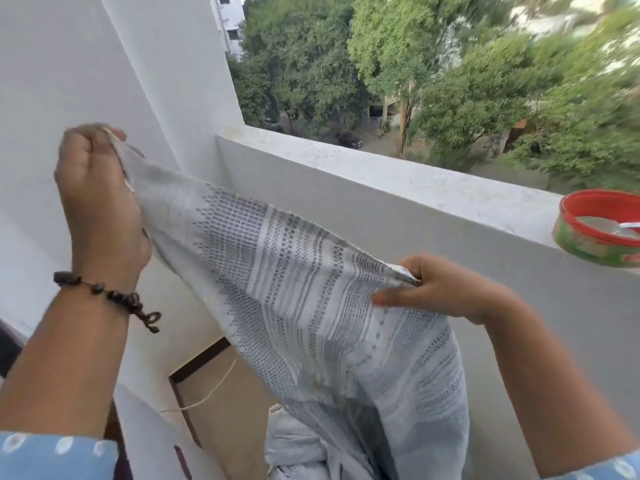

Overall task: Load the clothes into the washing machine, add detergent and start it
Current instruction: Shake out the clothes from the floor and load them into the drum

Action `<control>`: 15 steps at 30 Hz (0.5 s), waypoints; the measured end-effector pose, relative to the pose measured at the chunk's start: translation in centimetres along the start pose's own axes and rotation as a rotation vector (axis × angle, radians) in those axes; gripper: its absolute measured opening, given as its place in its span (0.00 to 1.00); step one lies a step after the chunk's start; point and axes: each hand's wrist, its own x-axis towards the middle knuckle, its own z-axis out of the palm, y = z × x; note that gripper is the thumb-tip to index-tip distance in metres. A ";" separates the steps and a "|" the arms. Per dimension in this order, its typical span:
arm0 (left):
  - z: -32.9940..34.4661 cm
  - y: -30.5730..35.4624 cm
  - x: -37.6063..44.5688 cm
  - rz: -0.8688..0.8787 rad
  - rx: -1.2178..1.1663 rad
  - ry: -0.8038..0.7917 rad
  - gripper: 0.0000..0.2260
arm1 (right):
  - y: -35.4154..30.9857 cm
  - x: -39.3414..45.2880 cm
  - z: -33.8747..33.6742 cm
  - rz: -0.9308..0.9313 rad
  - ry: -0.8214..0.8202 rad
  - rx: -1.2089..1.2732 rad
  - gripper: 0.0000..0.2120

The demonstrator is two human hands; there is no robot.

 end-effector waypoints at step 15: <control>-3.7 7.5 -6.2 0.468 0.632 -0.944 0.26 | -6.3 -1.6 -1.7 -0.381 0.331 0.284 0.10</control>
